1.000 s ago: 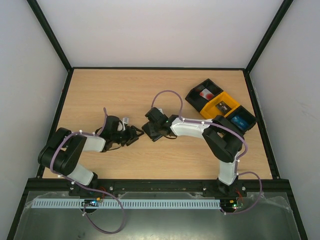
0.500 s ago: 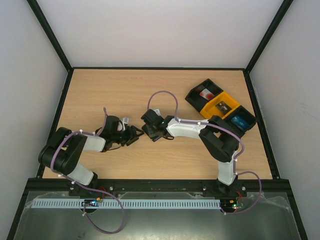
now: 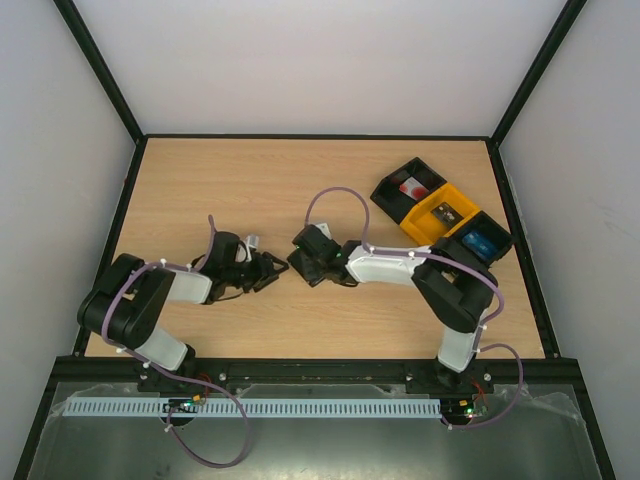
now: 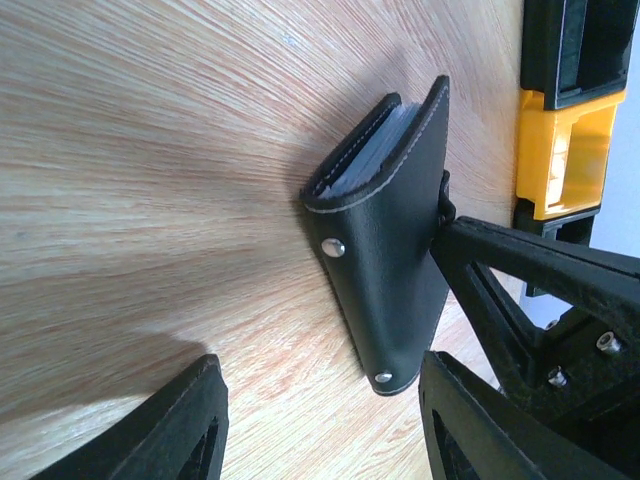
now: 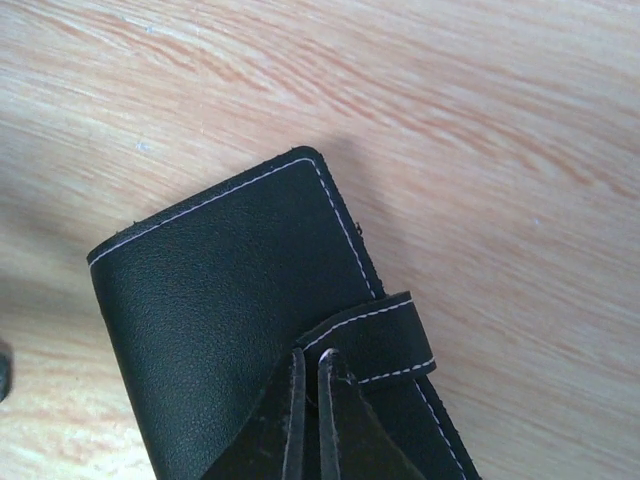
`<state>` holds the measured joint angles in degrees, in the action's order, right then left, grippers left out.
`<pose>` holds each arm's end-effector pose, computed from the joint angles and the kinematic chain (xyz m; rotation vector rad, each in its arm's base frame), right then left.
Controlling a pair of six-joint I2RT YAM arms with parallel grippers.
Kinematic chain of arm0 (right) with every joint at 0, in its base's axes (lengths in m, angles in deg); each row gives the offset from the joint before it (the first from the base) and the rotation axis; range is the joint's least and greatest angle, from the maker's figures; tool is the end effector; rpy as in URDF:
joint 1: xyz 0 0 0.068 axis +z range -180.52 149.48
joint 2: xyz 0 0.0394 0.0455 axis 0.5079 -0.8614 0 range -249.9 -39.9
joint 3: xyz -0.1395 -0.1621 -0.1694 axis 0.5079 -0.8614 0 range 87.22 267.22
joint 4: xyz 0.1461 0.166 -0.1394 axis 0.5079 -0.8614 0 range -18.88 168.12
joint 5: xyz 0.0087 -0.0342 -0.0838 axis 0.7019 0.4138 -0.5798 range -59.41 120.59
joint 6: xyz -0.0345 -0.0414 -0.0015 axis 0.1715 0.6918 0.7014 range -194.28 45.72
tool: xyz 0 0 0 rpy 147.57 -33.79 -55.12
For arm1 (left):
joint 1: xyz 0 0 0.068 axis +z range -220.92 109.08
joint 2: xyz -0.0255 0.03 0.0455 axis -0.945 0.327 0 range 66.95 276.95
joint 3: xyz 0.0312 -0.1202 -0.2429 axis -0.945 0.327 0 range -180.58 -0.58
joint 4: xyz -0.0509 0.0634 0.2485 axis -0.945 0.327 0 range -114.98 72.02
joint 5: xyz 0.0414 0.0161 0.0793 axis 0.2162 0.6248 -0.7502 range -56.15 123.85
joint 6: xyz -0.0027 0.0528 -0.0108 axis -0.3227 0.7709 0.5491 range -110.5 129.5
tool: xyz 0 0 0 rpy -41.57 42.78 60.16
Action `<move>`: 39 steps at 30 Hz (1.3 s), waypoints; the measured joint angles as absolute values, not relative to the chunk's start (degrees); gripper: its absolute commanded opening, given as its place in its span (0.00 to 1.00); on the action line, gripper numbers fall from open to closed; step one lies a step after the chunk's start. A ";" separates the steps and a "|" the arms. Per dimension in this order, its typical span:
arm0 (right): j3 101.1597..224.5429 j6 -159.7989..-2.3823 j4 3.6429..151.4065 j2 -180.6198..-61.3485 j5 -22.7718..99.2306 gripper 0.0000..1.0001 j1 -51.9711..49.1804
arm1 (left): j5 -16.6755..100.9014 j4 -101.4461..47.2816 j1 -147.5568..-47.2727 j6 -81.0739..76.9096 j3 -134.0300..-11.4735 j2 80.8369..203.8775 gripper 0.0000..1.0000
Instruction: Take the credit cards out of the card holder
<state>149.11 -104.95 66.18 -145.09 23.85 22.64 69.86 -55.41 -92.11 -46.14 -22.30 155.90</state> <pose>0.2257 0.2944 0.1542 -0.4567 2.5410 0.4268 0.2233 -0.1090 0.1131 -0.3411 2.4350 -1.3731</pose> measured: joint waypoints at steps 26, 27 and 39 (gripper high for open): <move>128.41 -119.88 87.86 -130.03 40.37 0.02 22.38 | 66.15 -52.31 -99.23 -44.63 -24.96 156.40 0.51; 128.49 -119.86 87.64 -130.01 40.09 0.03 22.38 | 65.99 -52.20 -99.21 -44.61 -24.99 156.40 0.51; 137.91 -119.49 75.46 -133.13 33.59 0.36 25.25 | 68.66 -52.64 -95.45 -46.20 -23.48 155.50 0.54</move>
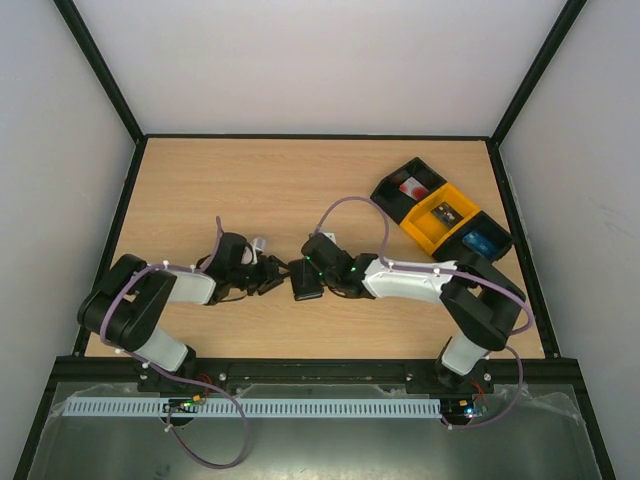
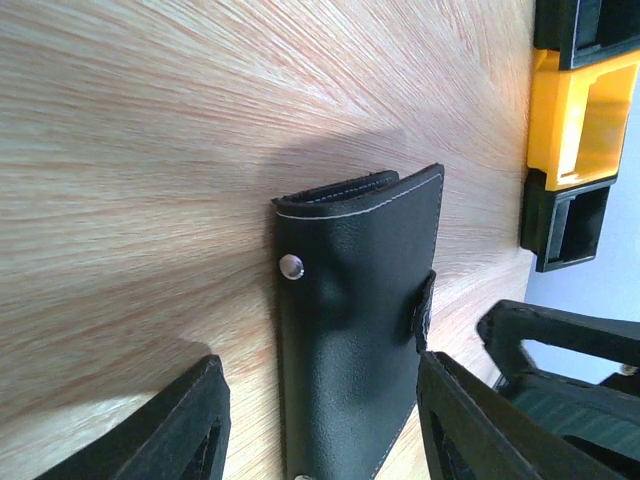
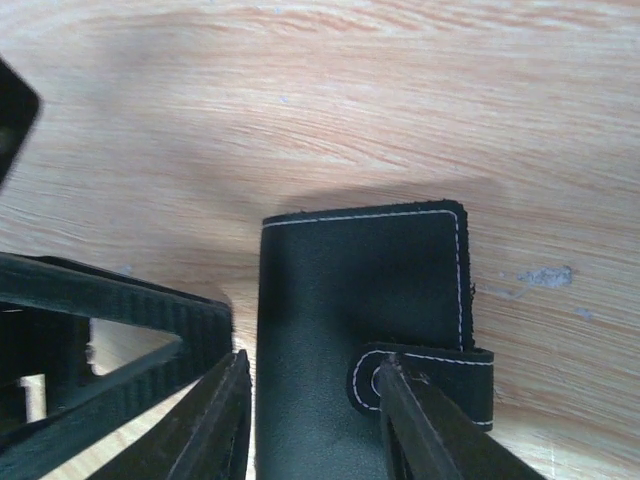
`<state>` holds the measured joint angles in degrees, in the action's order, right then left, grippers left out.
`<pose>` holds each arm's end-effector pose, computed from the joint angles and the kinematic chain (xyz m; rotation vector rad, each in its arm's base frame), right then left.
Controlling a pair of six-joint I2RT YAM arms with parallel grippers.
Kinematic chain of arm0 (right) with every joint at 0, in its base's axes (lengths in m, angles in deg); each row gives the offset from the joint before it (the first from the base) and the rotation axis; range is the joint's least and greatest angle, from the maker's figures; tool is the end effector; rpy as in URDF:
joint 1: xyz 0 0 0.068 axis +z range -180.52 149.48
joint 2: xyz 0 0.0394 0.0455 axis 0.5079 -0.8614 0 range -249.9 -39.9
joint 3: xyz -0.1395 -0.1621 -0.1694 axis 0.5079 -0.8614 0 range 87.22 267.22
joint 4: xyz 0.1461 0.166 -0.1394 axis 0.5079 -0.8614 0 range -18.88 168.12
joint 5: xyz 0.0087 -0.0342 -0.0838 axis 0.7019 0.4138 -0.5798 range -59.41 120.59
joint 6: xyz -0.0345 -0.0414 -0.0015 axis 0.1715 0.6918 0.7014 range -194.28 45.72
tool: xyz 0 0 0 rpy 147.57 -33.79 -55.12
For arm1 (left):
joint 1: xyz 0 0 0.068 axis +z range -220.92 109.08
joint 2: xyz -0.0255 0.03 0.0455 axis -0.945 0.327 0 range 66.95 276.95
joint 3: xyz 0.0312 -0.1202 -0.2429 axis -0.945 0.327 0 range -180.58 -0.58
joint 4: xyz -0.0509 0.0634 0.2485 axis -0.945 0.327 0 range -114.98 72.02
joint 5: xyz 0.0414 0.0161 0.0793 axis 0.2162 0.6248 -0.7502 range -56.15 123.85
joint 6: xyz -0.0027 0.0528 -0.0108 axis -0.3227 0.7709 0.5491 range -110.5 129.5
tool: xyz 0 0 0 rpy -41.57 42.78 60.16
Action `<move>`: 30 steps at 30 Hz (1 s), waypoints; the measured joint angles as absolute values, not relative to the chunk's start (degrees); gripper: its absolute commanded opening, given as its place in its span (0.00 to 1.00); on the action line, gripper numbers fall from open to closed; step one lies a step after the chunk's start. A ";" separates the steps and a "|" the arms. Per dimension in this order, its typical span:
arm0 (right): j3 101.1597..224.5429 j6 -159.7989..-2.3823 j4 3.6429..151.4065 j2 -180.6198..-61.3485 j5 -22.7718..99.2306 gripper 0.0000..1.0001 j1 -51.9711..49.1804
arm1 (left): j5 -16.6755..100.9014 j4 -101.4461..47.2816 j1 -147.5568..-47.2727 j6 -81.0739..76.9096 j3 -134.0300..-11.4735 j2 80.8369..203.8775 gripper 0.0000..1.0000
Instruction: Take the credit cards out of the card holder
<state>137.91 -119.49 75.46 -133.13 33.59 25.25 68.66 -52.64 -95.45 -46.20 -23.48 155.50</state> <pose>0.1858 0.2765 0.1780 -0.2622 2.5378 0.8539 0.2193 -0.1224 0.1153 -0.2993 2.4790 -1.3676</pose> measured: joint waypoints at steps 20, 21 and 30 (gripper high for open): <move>146.57 -117.78 63.49 -143.23 20.26 0.09 28.90 | 70.41 -52.18 -93.44 -45.59 -21.84 153.89 0.54; 146.55 -117.69 63.42 -143.25 19.85 0.06 28.98 | 70.43 -52.03 -93.44 -45.46 -21.90 153.89 0.54; 139.62 -118.11 72.95 -140.33 18.03 0.02 29.42 | 71.00 -50.78 -94.71 -43.58 -23.39 154.94 0.45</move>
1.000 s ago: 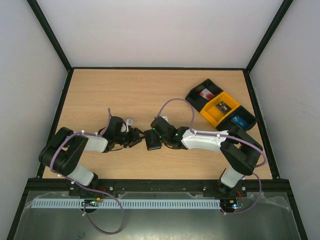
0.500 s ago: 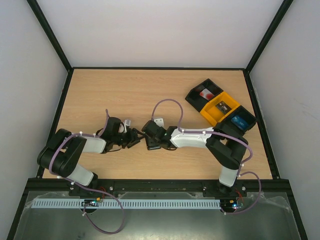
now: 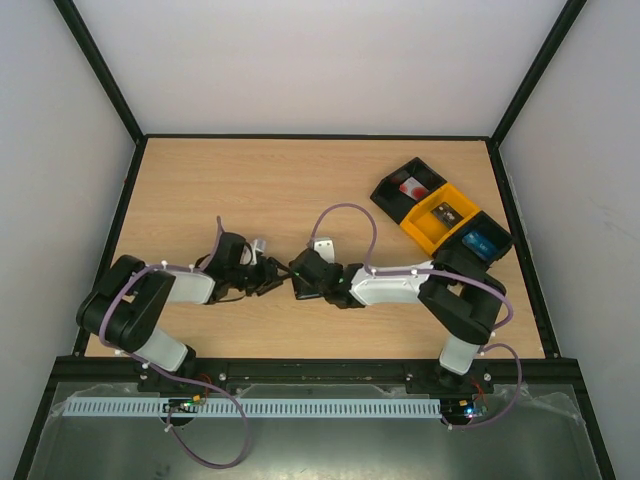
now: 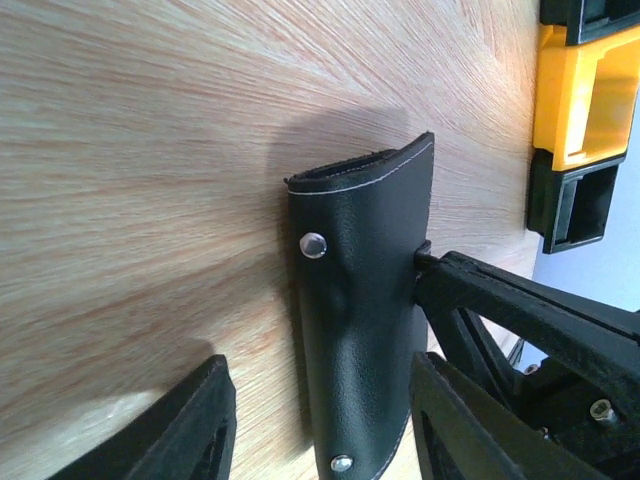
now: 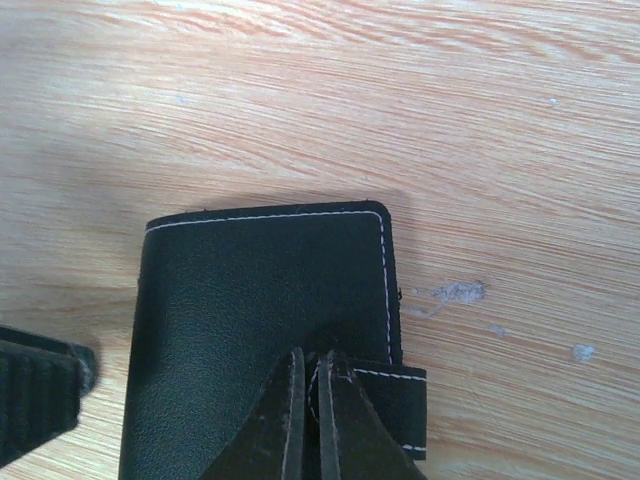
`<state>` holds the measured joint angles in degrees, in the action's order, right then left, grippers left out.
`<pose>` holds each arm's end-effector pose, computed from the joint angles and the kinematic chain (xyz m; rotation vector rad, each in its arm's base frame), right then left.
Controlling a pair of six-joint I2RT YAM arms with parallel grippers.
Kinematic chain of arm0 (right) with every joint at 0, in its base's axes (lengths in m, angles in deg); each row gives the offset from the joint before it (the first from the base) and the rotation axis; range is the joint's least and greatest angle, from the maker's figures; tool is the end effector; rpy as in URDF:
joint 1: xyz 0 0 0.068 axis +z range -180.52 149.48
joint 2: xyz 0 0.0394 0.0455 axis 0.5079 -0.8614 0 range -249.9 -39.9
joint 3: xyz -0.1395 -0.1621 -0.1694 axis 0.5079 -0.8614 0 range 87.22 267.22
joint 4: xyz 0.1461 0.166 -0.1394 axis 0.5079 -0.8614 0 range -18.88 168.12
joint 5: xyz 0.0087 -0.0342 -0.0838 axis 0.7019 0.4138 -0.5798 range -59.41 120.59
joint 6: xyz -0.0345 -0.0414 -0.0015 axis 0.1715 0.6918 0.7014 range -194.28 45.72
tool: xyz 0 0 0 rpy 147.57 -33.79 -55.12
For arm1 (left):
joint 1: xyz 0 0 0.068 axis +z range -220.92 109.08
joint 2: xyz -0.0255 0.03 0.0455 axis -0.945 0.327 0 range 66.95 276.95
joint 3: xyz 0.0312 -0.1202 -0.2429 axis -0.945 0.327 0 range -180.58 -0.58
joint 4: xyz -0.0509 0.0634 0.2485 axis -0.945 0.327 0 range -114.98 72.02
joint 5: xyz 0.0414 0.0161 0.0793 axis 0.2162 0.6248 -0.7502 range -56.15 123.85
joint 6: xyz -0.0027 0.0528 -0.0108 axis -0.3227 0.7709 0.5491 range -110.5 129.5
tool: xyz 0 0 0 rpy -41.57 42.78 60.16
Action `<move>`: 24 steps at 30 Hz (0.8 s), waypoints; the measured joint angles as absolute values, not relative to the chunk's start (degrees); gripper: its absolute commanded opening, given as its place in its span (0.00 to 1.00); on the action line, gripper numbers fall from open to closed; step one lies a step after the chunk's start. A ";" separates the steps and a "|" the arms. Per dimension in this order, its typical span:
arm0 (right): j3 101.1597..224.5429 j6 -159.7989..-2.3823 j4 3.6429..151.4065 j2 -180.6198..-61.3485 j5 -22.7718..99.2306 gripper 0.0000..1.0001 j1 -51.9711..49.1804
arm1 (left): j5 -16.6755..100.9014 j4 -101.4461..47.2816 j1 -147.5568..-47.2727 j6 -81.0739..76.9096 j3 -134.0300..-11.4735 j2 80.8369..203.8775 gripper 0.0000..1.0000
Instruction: Take the credit cards out of the card holder
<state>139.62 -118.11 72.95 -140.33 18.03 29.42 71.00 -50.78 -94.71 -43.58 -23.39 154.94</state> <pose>0.1776 0.2916 0.1441 -0.2633 2.5228 0.4914 0.2175 -0.1194 0.1151 -0.2452 2.4970 -1.3807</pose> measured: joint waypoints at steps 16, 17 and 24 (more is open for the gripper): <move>125.72 -119.81 91.94 -134.10 22.12 0.02 28.98 | 71.00 -54.67 -100.89 -45.64 -29.71 159.88 0.31; 125.24 -119.81 92.21 -133.77 22.14 0.02 28.98 | 70.67 -55.04 -101.20 -45.57 -30.03 161.32 0.30; 123.03 -119.77 92.88 -131.67 21.62 0.02 28.94 | 69.27 -54.80 -102.03 -43.63 -32.44 164.36 0.30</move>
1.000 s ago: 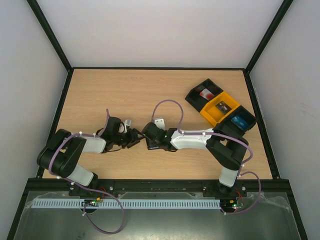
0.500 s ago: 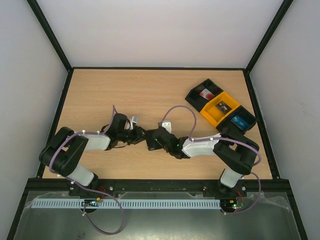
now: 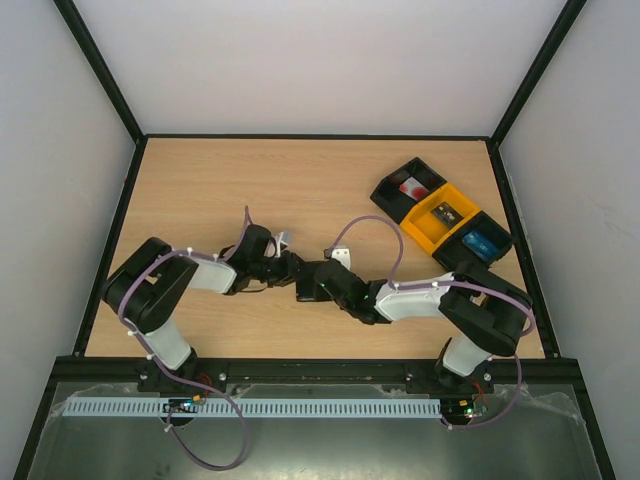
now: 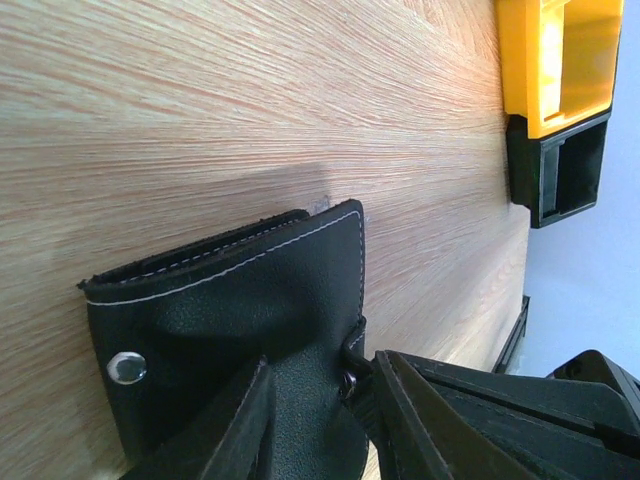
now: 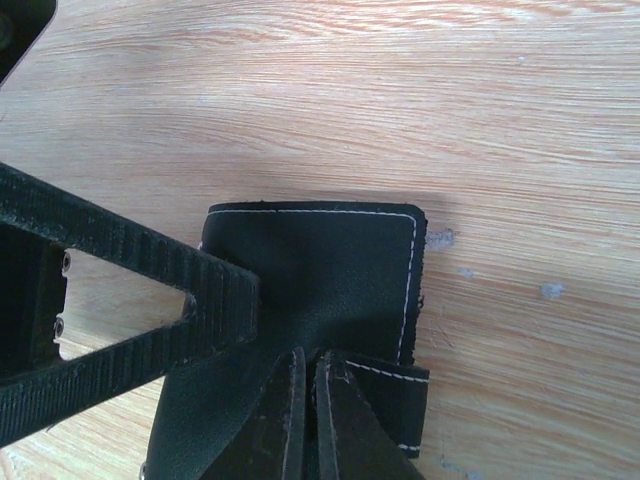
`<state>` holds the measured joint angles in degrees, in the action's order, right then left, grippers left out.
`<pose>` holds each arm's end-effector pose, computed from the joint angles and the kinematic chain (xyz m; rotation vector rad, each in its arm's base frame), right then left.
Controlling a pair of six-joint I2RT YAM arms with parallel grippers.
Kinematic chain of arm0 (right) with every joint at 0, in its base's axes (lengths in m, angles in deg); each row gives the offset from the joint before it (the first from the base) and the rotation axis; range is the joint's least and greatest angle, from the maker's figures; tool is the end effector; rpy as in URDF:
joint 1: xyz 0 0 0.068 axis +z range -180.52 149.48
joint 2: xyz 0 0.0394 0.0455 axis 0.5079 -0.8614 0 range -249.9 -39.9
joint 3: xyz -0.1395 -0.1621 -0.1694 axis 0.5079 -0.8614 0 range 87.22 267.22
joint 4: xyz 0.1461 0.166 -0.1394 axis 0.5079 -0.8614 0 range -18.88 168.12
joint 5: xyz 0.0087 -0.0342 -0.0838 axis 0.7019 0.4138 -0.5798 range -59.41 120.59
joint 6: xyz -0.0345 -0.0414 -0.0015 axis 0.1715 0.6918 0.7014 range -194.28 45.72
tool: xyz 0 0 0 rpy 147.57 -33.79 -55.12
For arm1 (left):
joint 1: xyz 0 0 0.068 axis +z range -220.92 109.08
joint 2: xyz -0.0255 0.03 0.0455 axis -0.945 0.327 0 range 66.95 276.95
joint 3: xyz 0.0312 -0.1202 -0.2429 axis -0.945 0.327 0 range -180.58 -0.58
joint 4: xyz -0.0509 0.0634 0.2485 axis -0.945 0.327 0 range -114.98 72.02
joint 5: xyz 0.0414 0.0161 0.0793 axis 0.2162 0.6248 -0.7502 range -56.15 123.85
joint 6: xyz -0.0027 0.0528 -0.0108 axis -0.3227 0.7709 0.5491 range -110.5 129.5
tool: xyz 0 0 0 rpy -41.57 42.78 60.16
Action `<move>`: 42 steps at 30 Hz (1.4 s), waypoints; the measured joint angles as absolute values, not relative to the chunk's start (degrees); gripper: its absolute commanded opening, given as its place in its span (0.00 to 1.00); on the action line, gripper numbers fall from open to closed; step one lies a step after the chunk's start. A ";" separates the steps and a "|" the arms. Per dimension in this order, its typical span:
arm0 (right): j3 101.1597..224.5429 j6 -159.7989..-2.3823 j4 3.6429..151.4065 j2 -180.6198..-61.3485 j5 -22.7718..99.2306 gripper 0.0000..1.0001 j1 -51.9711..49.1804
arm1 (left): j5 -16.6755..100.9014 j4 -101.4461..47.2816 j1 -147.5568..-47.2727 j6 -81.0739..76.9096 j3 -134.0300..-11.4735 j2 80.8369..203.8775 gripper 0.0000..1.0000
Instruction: Take the credit cards out of the card holder
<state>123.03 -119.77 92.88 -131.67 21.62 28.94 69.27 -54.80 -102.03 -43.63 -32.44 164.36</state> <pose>0.1557 0.2531 0.1361 -0.2072 2.3937 0.7493 0.2408 -0.1694 0.1169 -0.0740 2.4797 -1.4214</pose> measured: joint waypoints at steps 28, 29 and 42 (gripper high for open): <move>117.78 -120.41 89.10 -123.30 19.71 0.02 28.46 | 56.79 -35.66 -102.66 -37.72 -35.76 154.37 0.67; 117.78 -120.41 89.10 -122.64 20.22 0.02 28.46 | 55.37 -33.21 -102.38 -37.18 -36.02 153.25 0.68; 117.78 -122.22 92.99 -117.00 28.04 0.02 28.41 | 53.77 -22.93 -100.15 -32.68 -34.58 141.36 0.86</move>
<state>117.78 -122.22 92.99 -117.00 28.04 28.41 53.77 -22.93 -100.15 -32.68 -34.58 141.36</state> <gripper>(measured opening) 0.023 0.865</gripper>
